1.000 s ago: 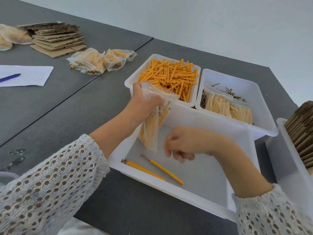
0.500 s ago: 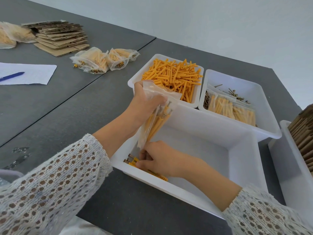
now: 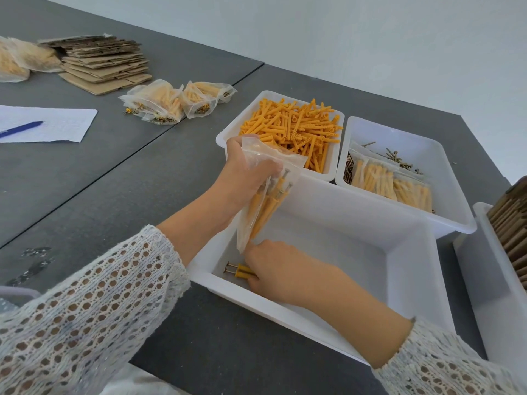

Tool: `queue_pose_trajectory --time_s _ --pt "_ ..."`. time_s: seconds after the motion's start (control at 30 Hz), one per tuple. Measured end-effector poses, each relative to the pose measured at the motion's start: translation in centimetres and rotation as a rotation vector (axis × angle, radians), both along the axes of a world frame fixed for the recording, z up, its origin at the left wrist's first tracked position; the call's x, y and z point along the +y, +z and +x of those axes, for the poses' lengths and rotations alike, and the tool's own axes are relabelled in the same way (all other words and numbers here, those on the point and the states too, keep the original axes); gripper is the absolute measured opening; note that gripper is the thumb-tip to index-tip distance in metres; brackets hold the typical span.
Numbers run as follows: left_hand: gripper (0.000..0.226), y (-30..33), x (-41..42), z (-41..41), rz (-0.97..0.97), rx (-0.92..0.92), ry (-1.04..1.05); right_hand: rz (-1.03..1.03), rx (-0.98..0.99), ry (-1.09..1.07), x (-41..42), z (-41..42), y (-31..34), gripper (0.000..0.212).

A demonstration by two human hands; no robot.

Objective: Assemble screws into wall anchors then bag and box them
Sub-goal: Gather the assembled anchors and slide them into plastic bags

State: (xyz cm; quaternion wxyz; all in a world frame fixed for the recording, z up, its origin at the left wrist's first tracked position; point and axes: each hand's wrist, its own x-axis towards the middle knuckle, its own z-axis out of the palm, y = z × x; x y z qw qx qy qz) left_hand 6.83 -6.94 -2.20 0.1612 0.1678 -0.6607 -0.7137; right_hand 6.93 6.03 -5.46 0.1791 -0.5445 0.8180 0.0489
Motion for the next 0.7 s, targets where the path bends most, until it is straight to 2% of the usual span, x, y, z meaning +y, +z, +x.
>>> queue_pose_trajectory --time_s 0.07,0.2,0.37,0.43,0.57,0.63,0.7 --pt "0.073 0.0 0.0 0.0 -0.008 0.001 0.002 0.053 0.095 0.005 -0.1 0.1 0.0 0.031" --pt "0.075 0.0 -0.1 0.0 0.004 -0.017 0.01 0.236 0.269 -0.005 -0.3 -0.2 -0.2 0.033" --pt "0.076 0.2 0.0 0.1 0.003 -0.035 0.021 0.286 0.286 -0.037 0.6 -1.2 0.0 0.033" --pt "0.075 0.3 0.1 0.2 0.001 -0.044 0.019 0.238 0.204 -0.063 1.5 -1.4 0.6 0.028" --pt "0.079 0.6 0.3 0.3 0.004 -0.064 0.02 0.153 -0.095 -0.161 4.4 -2.7 2.2 0.015" --pt "0.081 0.6 0.3 0.2 0.004 -0.069 0.018 0.022 -0.204 -0.263 6.0 -3.9 4.0 0.009" --pt "0.08 0.5 0.3 0.1 0.009 -0.065 0.01 -0.215 -0.293 -0.398 7.2 -5.3 6.2 0.012"
